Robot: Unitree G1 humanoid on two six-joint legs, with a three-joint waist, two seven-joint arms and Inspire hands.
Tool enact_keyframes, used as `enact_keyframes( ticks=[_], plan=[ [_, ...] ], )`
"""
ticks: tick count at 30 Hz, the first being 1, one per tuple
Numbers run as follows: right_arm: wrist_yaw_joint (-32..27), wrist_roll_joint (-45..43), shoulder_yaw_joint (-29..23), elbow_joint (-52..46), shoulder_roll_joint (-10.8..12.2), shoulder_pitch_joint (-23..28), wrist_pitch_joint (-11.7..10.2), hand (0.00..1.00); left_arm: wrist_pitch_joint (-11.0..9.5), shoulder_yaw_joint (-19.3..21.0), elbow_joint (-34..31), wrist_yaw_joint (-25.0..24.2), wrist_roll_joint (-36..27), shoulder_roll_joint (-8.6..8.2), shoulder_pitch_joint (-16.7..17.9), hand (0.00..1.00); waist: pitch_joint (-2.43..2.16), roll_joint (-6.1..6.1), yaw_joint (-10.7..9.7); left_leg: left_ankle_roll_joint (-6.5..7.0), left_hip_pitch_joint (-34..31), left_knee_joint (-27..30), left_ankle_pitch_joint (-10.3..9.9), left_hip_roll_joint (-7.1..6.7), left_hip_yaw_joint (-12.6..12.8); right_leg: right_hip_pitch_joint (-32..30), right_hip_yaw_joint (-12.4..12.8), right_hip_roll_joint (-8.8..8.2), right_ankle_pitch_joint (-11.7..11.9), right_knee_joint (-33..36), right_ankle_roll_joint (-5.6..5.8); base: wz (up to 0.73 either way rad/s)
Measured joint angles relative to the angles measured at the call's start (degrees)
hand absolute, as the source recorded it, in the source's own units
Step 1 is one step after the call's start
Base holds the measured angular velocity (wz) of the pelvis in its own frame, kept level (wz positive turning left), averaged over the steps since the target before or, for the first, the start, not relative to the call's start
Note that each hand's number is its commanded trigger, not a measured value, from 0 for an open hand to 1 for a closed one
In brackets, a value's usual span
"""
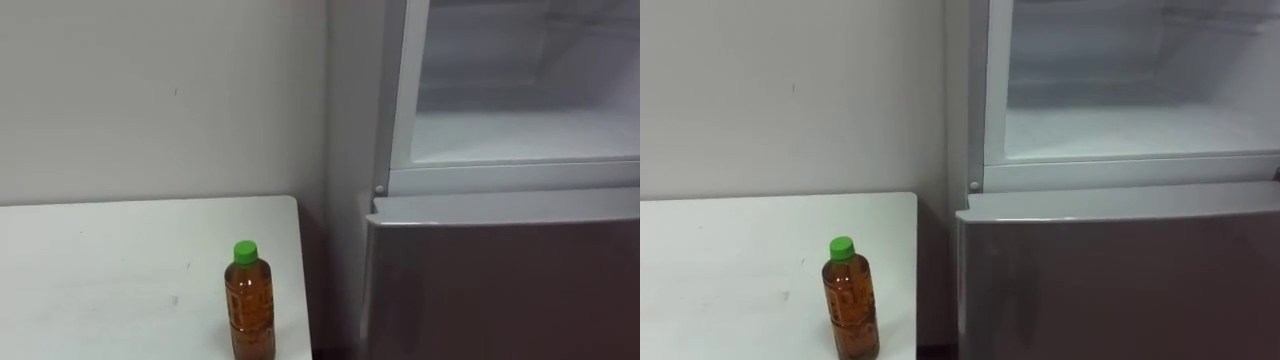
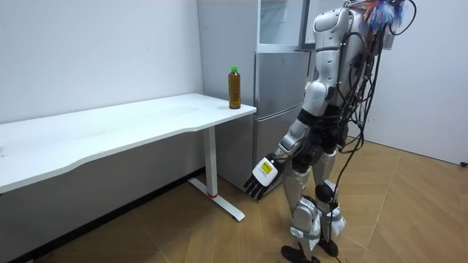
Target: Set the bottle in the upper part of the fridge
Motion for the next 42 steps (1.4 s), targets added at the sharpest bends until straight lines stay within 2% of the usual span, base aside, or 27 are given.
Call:
enact_keyframes(
  ticks=[4, 8, 14, 16, 18, 22, 23, 24, 28, 35, 39, 42],
  plan=[
    [0.0, -1.7, 0.0, -1.0, 0.0, 0.2, 0.0, 0.00, 0.3, 0.1, -0.1, 1.7, 2.6, 0.02, 0.5, 0.00, -0.04, -0.32, 0.3, 0.00, -0.1, 0.0, 0.0, -0.05, -0.2, 0.0, -0.4, -0.08, 0.0, 0.0, 0.00, 0.04],
    [0.1, -3.6, 0.2, -1.9, 0.0, 0.2, -0.1, 0.00, 0.3, 0.1, 0.0, 1.8, 2.6, 0.25, 0.5, 0.00, 0.03, -0.47, 0.4, 0.01, -0.3, -0.1, 0.0, -0.05, -0.4, 0.1, -0.3, -0.08, 0.0, 0.1, 0.00, 0.01],
    [0.1, -7.4, 3.8, -7.7, -0.5, 0.4, -0.1, 0.00, 0.3, -2.4, 1.0, 1.7, 3.4, 1.12, 0.2, 0.00, 0.14, -0.43, 0.5, 0.02, -0.8, 0.3, 0.0, -0.15, -1.3, 0.0, -1.0, -0.22, 0.0, 0.0, 0.00, 0.06],
    [0.2, -11.6, 5.0, -12.0, -0.5, 0.6, 0.1, 0.00, 0.4, -2.6, 1.0, 1.7, 6.7, 1.20, 0.3, 0.00, 0.23, -0.34, 0.6, 0.11, -1.6, 1.0, -0.1, -0.12, -1.5, -0.5, -1.1, -0.22, 0.0, 0.0, 0.00, 0.07],
    [0.2, -13.9, 5.7, -16.8, -0.6, 1.0, 0.0, 0.00, 0.4, -3.2, 1.0, 1.7, 8.3, 1.42, 0.3, 0.00, 0.55, -0.27, 0.7, 0.12, -1.8, 1.1, -0.1, -0.12, -1.6, -0.5, -1.1, -0.19, 0.0, 0.0, 0.00, 0.02],
    [1.4, -16.1, 7.0, -25.6, -0.7, 1.3, -1.2, 0.00, 0.4, -4.6, 0.7, 1.5, 11.5, 1.75, 0.0, 0.00, 0.51, -0.05, 2.0, 0.13, -1.7, 1.1, -0.1, -0.18, -1.8, -0.5, -1.1, -0.18, 0.0, 0.0, 0.01, 0.01],
    [1.8, -16.1, 7.2, -27.2, -0.6, 1.3, -1.6, 0.00, 0.4, -4.5, 0.6, 1.5, 12.2, 1.77, -0.1, 0.00, 0.68, -0.41, 2.1, 0.12, -1.7, 1.1, -0.1, -0.22, -1.9, -0.5, -1.1, -0.17, 0.0, 0.0, 0.02, 0.06],
    [2.1, -16.1, 7.2, -28.1, -0.6, 1.3, -1.7, 0.00, 0.4, -4.5, 0.7, 1.5, 12.9, 1.81, -0.1, 0.00, 0.52, -0.14, 2.2, 0.12, -1.7, 1.1, -0.1, -0.27, -2.1, -0.4, -1.1, -0.18, 0.0, 0.0, 0.02, 0.10],
    [2.6, -16.1, 7.4, -36.0, -0.6, 2.4, -2.1, 0.00, 0.4, -4.5, 0.6, 1.5, 15.4, 2.03, -0.1, 0.00, 0.75, -0.47, 2.2, 0.14, -2.1, 1.1, -0.1, -0.49, -3.0, -0.4, -1.0, -0.15, -0.1, 0.0, 0.10, 0.07],
    [3.4, -18.0, 9.0, -49.8, -2.2, 3.0, -2.4, 0.00, 0.5, -4.5, -0.2, 0.0, 17.1, 2.40, -0.5, 0.00, 0.76, -0.67, 2.3, 0.18, -2.5, 1.5, -0.1, -0.40, -3.2, -0.6, -0.9, -0.13, -0.1, 0.5, 0.07, 0.00],
    [3.5, -20.6, 9.0, -54.2, -2.2, 3.1, -2.4, 0.00, 0.6, -4.5, -0.2, -0.2, 19.1, 2.39, -0.3, 0.00, 0.71, -0.57, 2.5, 0.19, -2.4, 1.6, -0.1, -0.33, -3.2, -0.5, -0.8, -0.13, -0.1, 0.9, 0.07, 0.00],
    [3.3, -20.7, 9.0, -57.1, -2.2, 3.2, -2.4, 0.00, 1.5, -4.5, -0.2, -0.2, 20.4, 2.32, -0.1, 0.00, 0.65, -0.46, 3.0, 0.23, -2.3, 1.8, -0.1, -0.33, -3.1, -0.5, -0.8, -0.16, 0.0, 1.1, 0.05, -0.03]
  ],
)
